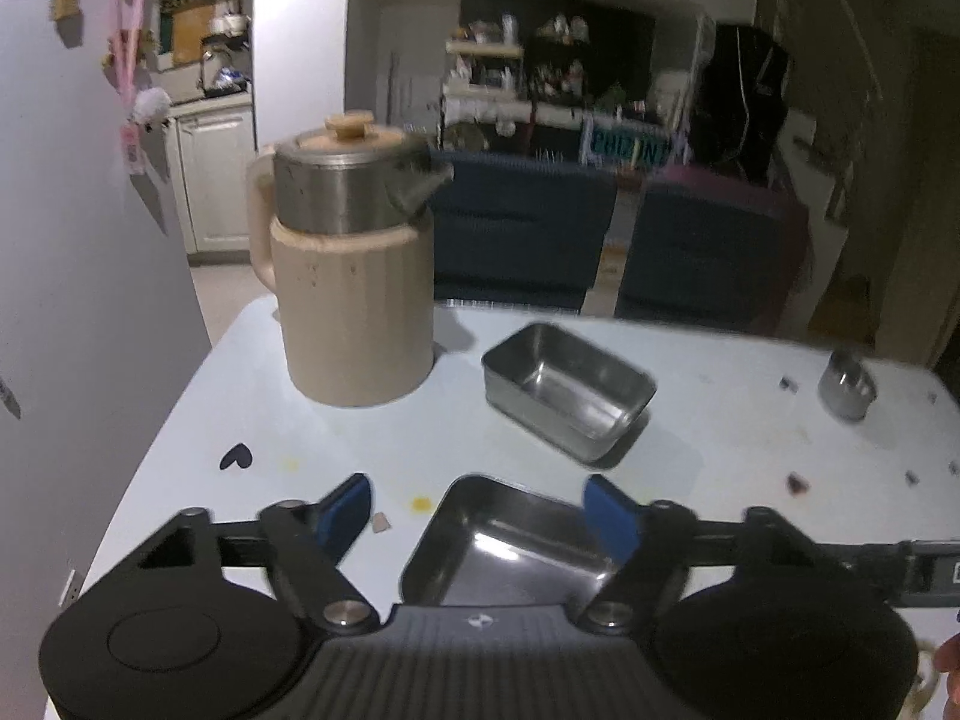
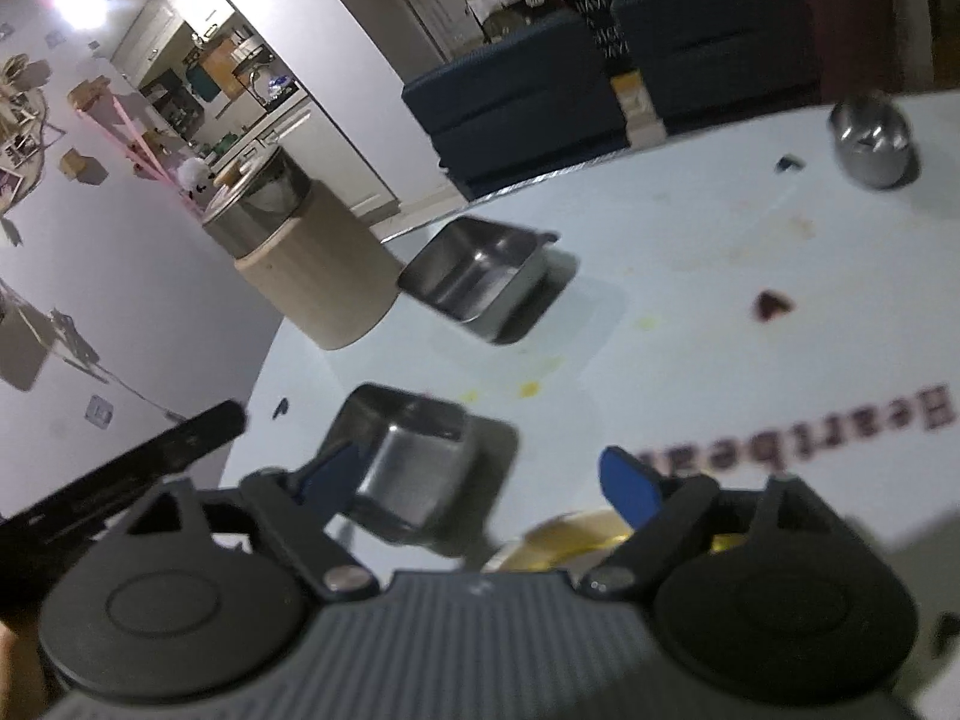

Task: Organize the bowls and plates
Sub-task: 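Move both grippers to the square steel tray and close on its rim, then lift the steel tray with both grippers and carry it across the table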

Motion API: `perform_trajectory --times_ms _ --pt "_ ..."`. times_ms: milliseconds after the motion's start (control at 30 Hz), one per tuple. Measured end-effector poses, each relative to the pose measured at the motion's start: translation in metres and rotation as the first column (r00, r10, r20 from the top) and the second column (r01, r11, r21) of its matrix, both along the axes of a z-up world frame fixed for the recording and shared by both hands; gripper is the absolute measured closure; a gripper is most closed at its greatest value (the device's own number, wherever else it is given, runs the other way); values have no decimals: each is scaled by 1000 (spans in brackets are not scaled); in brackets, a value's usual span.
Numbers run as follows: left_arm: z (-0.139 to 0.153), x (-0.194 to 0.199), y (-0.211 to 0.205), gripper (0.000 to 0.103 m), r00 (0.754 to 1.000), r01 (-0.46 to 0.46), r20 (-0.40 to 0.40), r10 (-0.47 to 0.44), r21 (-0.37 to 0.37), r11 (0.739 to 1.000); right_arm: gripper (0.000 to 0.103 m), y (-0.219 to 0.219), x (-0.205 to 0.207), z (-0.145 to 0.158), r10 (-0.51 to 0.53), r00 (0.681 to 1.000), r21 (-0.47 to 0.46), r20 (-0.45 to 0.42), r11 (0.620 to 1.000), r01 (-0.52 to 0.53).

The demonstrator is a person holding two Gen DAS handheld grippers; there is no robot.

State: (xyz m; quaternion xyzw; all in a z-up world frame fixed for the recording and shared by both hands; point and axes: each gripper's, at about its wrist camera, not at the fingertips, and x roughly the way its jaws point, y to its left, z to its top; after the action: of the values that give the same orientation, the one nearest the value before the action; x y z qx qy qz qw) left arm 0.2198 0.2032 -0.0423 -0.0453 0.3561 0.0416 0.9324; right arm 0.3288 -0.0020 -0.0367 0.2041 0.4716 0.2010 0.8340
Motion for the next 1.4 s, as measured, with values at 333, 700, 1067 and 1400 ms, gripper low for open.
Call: perform_trajectory --times_ms 333,700,1067,1400 --pt "-50 39 17 53 994 27 -106 -24 29 999 55 47 28 -40 -26 992 5 -126 1000 27" --pt "-74 54 25 79 986 40 -164 -36 21 999 75 76 44 -69 -21 984 -55 -176 998 11" --pt "-84 51 33 86 978 34 -205 -33 -1 999 90 77 51 -71 -35 992 -115 -120 993 21" --pt "-85 51 37 96 979 27 -202 -39 -61 998 88 86 48 -74 1 994 -148 -111 989 -18"
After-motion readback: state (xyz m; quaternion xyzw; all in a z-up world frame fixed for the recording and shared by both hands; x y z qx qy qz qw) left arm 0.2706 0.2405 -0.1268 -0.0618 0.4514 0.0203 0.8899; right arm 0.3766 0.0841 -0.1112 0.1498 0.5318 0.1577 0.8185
